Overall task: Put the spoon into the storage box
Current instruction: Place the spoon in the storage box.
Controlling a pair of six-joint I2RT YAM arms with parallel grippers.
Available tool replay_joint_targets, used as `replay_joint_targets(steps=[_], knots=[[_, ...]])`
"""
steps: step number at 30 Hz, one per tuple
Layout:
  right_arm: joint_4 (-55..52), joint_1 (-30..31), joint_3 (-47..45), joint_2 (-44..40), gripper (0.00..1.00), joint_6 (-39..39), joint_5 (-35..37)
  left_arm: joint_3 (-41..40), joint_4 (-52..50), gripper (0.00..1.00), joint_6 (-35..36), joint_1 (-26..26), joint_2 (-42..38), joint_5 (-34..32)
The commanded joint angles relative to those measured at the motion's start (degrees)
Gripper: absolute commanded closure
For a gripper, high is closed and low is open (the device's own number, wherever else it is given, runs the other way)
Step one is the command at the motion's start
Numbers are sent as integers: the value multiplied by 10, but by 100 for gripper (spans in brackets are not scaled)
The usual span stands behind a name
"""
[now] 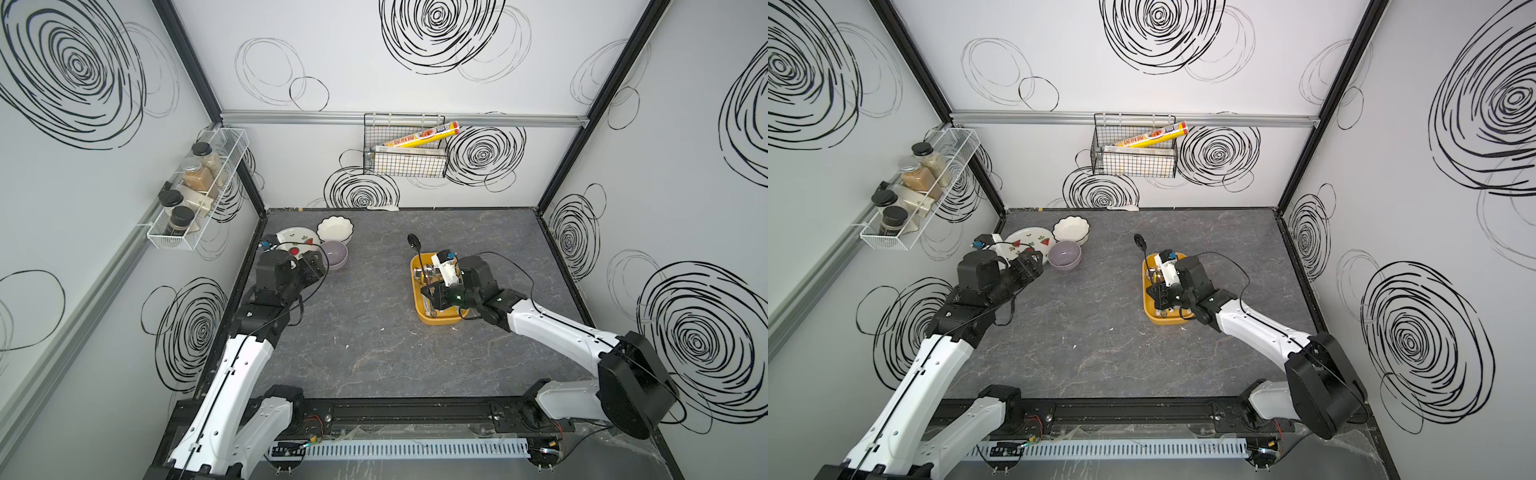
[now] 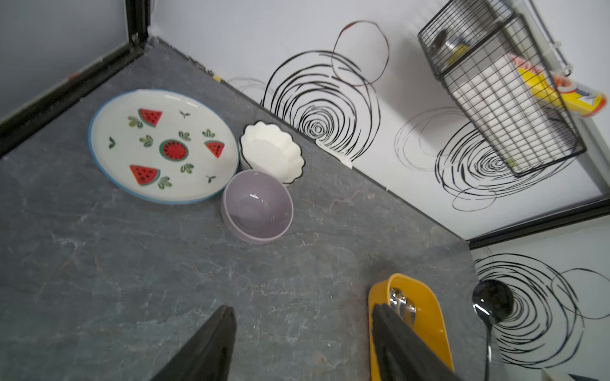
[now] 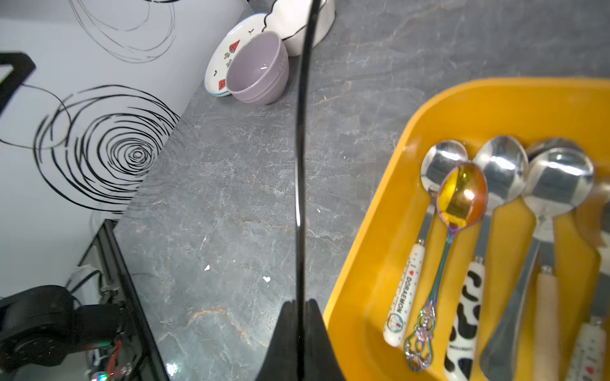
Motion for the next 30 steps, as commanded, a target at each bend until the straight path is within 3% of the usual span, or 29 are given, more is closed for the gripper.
replay_joint_targets(steps=[1,9,19,30], knots=[[-43,-37,-4,22,100,24,-87,-13,-20,35,50,4,-14,7],[-58,-78,3,112,100,25,-139,-65,-2,33,55,4,-67,-15],[-45,-118,16,176,100,56,-144,-88,-6,30,63,4,-68,-21],[-29,-122,21,212,97,75,-160,-92,-2,29,64,3,-73,-15]])
